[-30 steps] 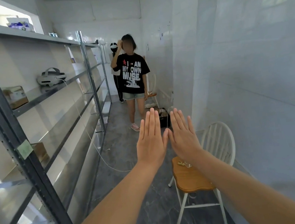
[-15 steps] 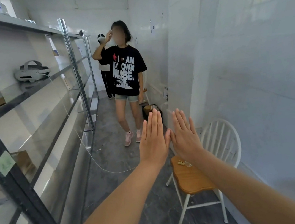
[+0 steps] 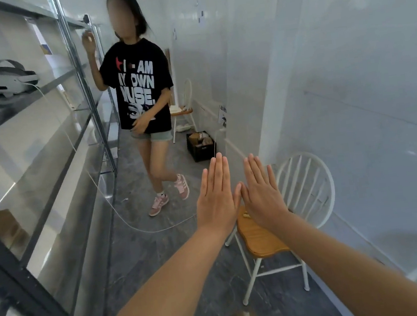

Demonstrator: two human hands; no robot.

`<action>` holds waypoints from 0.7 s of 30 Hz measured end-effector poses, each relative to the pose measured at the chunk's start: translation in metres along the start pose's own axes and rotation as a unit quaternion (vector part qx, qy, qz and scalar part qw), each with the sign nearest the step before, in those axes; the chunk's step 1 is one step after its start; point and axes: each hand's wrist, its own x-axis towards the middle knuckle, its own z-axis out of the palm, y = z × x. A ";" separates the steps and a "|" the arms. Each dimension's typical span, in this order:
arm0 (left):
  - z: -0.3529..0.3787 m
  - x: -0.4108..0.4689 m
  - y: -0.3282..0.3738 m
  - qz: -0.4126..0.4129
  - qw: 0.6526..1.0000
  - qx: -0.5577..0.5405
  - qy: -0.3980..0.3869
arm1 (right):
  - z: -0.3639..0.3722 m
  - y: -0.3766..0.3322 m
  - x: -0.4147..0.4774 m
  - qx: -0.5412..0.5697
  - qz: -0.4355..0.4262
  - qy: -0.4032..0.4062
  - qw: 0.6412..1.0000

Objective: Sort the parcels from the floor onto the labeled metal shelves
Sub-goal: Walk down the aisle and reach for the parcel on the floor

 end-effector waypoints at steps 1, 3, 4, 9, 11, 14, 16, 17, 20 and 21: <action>0.003 0.000 0.000 -0.001 1.000 -0.004 -0.004 | 0.002 0.001 0.001 0.000 0.002 -0.003 1.000; 0.009 0.000 0.000 -0.007 1.000 -0.011 -0.015 | 0.007 0.003 0.004 -0.005 0.005 -0.009 1.000; 0.012 -0.001 0.000 -0.010 1.000 -0.017 -0.020 | 0.010 0.004 0.005 -0.010 0.005 -0.011 1.000; 0.028 0.004 -0.004 -0.016 0.999 -0.028 -0.032 | 0.026 0.010 0.014 -0.017 0.000 -0.025 1.000; 0.034 0.007 -0.005 -0.017 0.999 -0.023 -0.031 | 0.031 0.012 0.018 -0.009 -0.003 -0.029 1.000; 0.044 0.012 -0.007 -0.023 0.999 -0.020 -0.035 | 0.038 0.017 0.026 -0.002 -0.007 -0.030 1.000; 0.053 0.015 -0.005 -0.026 0.999 -0.019 -0.040 | 0.043 0.022 0.030 0.002 -0.006 -0.035 0.999; 0.057 0.016 -0.004 -0.027 0.999 -0.016 -0.042 | 0.045 0.024 0.032 0.003 -0.006 -0.040 0.999; 0.071 0.024 0.001 -0.032 0.998 -0.008 -0.049 | 0.052 0.037 0.040 0.010 -0.006 -0.051 0.999; 0.076 0.027 0.002 -0.034 0.998 -0.008 -0.051 | 0.055 0.042 0.043 0.014 -0.006 -0.054 0.998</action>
